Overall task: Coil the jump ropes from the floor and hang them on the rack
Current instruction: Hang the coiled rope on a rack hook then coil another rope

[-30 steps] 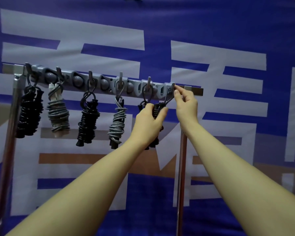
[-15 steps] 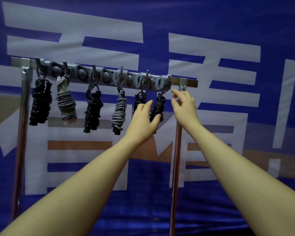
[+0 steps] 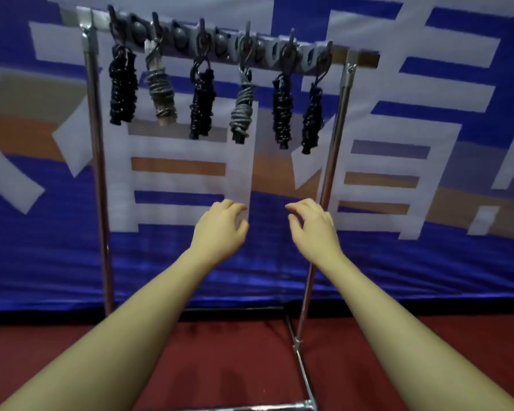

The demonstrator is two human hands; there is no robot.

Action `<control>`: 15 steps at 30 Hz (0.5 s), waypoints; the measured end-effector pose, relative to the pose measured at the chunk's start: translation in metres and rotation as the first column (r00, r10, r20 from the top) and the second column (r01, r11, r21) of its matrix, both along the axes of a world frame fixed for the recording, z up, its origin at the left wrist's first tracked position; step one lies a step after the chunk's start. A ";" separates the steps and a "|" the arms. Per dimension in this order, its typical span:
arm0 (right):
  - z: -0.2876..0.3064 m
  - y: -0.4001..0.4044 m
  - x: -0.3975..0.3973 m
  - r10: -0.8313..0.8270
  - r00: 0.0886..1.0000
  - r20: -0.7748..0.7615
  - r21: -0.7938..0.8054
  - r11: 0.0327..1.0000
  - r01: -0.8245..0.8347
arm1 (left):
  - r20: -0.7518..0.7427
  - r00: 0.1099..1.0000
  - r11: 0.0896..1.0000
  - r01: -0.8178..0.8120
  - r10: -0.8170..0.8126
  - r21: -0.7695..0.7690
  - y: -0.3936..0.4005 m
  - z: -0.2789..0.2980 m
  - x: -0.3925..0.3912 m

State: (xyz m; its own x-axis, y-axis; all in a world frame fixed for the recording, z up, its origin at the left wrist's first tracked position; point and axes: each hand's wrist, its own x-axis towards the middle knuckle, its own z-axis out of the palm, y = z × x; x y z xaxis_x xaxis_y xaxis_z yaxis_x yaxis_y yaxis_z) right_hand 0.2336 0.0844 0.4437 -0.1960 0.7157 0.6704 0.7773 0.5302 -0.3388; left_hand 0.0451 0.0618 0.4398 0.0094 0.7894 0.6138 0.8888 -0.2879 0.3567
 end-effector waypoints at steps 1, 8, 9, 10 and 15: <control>-0.017 -0.004 -0.006 0.008 1.000 0.007 -0.024 1.000 -0.007 | 0.001 1.000 1.000 -0.007 0.007 -0.009 -0.005 -0.017 -0.006; -0.161 -0.021 -0.048 0.080 0.994 0.076 -0.224 0.973 -0.061 | 0.016 0.998 0.971 -0.051 0.056 -0.232 -0.033 -0.156 -0.044; -0.183 -0.023 -0.053 0.092 0.991 0.095 -0.259 0.964 -0.065 | 0.024 0.998 0.958 -0.051 0.060 -0.281 -0.037 -0.176 -0.049; -0.205 -0.024 -0.058 0.105 0.988 0.114 -0.296 0.953 -0.067 | 0.029 0.997 0.942 -0.055 0.068 -0.331 -0.040 -0.196 -0.054; -0.306 -0.030 -0.073 0.156 0.969 0.190 -0.475 0.879 -0.048 | 0.021 0.995 0.868 -0.072 0.094 -0.491 -0.051 -0.288 -0.072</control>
State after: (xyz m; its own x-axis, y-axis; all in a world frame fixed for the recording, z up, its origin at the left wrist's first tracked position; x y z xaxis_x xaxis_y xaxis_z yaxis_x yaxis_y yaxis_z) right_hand 0.1605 0.0539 0.1377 -0.3862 0.9007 0.1988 0.8094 0.4343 -0.3953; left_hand -0.0268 0.0105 0.1519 -0.0867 0.9853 0.1473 0.8823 0.0073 0.4706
